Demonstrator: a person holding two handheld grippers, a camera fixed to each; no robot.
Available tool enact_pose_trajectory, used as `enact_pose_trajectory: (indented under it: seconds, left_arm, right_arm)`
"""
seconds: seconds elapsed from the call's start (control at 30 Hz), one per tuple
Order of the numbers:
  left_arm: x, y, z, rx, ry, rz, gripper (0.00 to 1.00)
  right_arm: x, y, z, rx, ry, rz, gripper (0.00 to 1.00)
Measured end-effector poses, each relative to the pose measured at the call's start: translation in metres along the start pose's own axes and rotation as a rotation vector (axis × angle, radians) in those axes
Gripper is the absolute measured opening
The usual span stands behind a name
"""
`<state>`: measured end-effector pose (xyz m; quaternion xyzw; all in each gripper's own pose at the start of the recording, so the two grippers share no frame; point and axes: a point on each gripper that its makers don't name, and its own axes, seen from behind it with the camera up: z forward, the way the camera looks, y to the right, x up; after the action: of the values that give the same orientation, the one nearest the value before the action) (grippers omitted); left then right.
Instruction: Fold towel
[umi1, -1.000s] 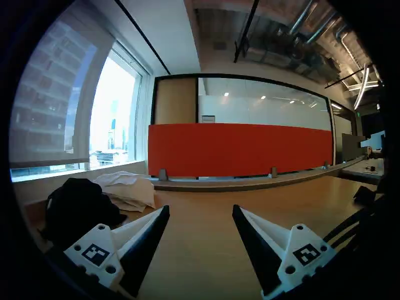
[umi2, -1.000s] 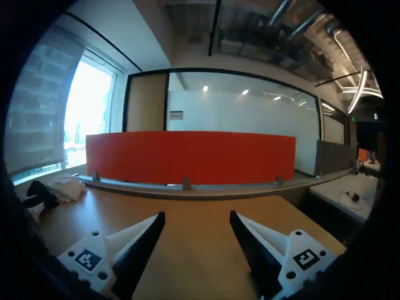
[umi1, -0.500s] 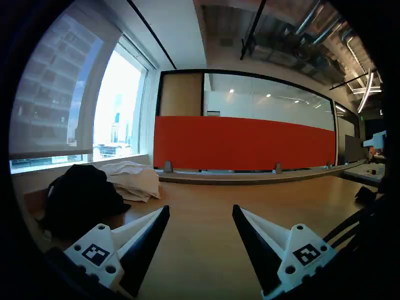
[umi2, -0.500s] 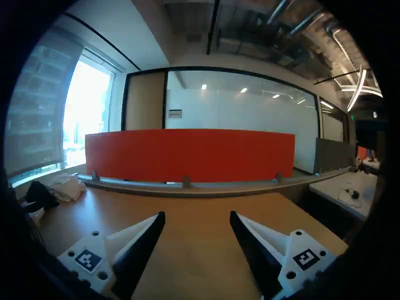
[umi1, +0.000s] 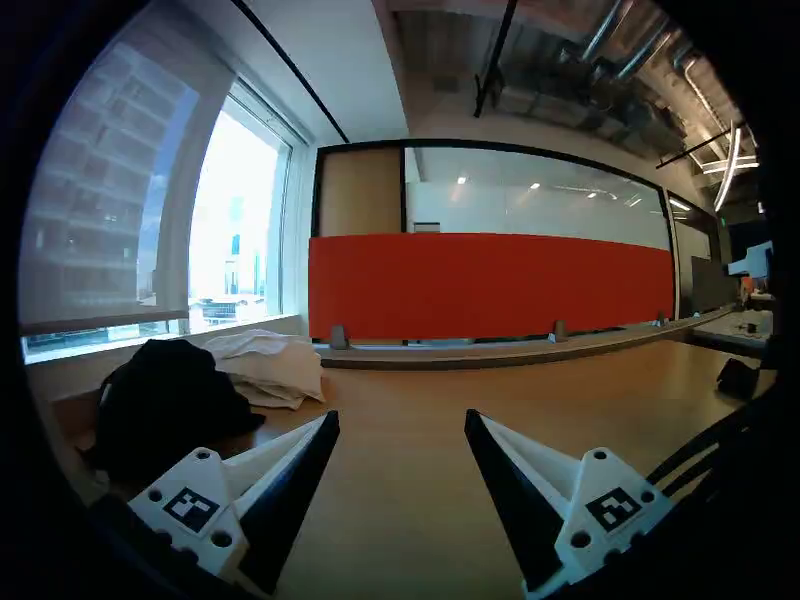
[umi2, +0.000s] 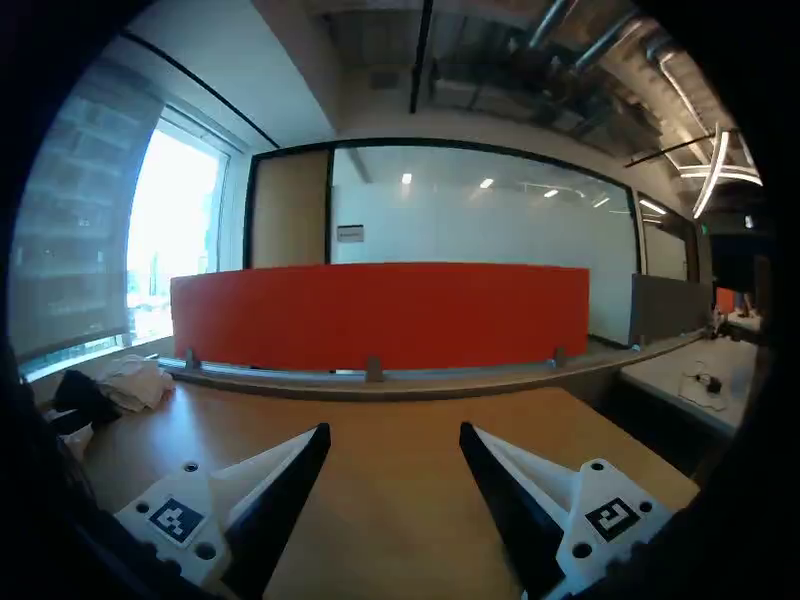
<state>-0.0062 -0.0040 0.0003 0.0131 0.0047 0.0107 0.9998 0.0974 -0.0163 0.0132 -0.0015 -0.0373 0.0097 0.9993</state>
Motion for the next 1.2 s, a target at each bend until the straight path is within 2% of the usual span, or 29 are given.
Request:
enact_pose_trajectory:
  seconds: [0.3,0.5,0.8,1.2]
  left_arm:
    - [0.0,0.0,0.0,0.0,0.0,-0.003,0.94]
    - [0.0,0.0,0.0,0.0,0.0,0.0,0.94]
    - [-0.001,0.0,0.0,0.0,0.0,0.0,0.93]
    - [-0.001,0.002,0.0,0.0,0.0,-0.001,0.94]
  right_arm:
    - [0.005,0.013,-0.001,-0.006,0.046,0.017,1.0]
    - [0.001,0.029,-0.001,-0.033,0.073,0.006,1.0]
    - [-0.036,0.038,-0.001,-0.02,0.073,-0.012,1.0]
    - [-0.078,0.041,0.003,0.003,0.072,0.047,1.0]
